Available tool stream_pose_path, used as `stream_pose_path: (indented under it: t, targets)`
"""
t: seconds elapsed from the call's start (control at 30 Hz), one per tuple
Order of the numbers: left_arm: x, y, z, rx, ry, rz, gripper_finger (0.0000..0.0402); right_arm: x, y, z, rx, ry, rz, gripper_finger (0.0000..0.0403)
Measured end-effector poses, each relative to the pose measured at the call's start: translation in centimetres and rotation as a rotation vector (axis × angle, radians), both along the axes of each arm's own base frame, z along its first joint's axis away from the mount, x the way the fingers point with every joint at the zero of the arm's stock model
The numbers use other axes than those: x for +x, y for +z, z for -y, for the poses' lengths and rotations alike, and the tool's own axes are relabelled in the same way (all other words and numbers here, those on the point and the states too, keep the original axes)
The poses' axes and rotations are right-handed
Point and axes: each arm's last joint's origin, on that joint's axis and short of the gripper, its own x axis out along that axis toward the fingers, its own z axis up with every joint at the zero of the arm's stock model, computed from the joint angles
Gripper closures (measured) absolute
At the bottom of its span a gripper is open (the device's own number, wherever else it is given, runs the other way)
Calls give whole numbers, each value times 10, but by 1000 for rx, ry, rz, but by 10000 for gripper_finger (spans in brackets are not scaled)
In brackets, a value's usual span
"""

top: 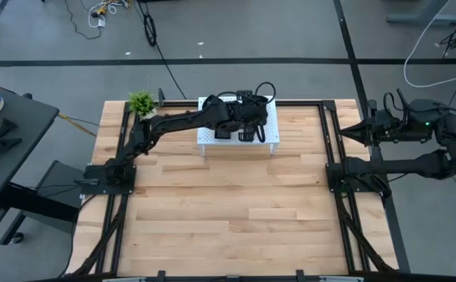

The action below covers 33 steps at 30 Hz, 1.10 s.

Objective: Pick & Place Mini shaped plates
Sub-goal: Return to Home Position

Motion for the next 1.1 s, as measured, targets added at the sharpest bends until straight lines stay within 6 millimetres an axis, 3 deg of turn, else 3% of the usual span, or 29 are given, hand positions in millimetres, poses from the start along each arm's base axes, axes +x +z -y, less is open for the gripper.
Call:
stream_pose_path:
  t: [0.53,0.73,1.1]
  targets:
    - [-36,51,7,5,80,48,301,0,0,0,0,0,0,383]
    - [-39,46,15,-44,99,14,310,0,0,0,0,0,1,383]
    - [-36,44,50,-279,48,85,396,0,0,0,0,0,0,383]
